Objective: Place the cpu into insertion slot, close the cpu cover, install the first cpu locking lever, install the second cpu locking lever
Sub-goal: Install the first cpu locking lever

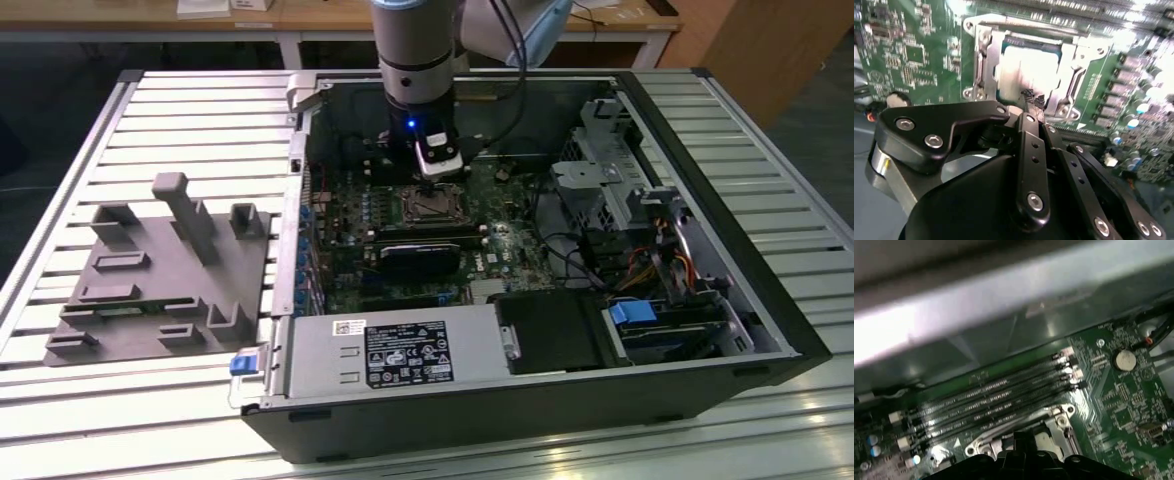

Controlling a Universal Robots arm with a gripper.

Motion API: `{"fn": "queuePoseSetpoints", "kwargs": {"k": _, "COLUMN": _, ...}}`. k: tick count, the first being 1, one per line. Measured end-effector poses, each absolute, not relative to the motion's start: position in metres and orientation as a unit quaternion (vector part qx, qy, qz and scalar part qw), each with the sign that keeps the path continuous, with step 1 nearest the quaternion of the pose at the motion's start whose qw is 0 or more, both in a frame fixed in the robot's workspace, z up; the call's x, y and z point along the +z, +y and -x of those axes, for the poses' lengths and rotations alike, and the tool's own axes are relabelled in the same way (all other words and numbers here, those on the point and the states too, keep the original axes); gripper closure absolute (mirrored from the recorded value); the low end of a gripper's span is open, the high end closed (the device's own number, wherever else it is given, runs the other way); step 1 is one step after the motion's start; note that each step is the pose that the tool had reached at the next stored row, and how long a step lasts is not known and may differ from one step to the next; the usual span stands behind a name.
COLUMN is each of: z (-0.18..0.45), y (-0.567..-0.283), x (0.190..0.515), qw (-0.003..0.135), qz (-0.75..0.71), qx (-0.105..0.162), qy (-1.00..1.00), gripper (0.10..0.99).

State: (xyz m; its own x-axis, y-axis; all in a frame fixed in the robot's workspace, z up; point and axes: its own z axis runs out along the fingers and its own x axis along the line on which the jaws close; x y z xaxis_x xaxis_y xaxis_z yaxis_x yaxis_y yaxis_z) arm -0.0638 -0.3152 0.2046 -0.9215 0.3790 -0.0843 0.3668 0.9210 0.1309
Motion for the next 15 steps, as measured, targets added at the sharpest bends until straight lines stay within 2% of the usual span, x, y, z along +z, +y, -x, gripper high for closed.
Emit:
{"fn": "queuePoseSetpoints", "kwargs": {"k": 6, "z": 0.064, "y": -0.327, "x": 0.204, "qw": 0.049, "qz": -0.191, "qx": 0.051, "qy": 0.979, "gripper": 0.980}}
{"fn": "queuePoseSetpoints", "kwargs": {"k": 15, "z": 0.064, "y": -0.335, "x": 0.204, "qw": 0.049, "qz": -0.191, "qx": 0.046, "qy": 0.979, "gripper": 0.980}}
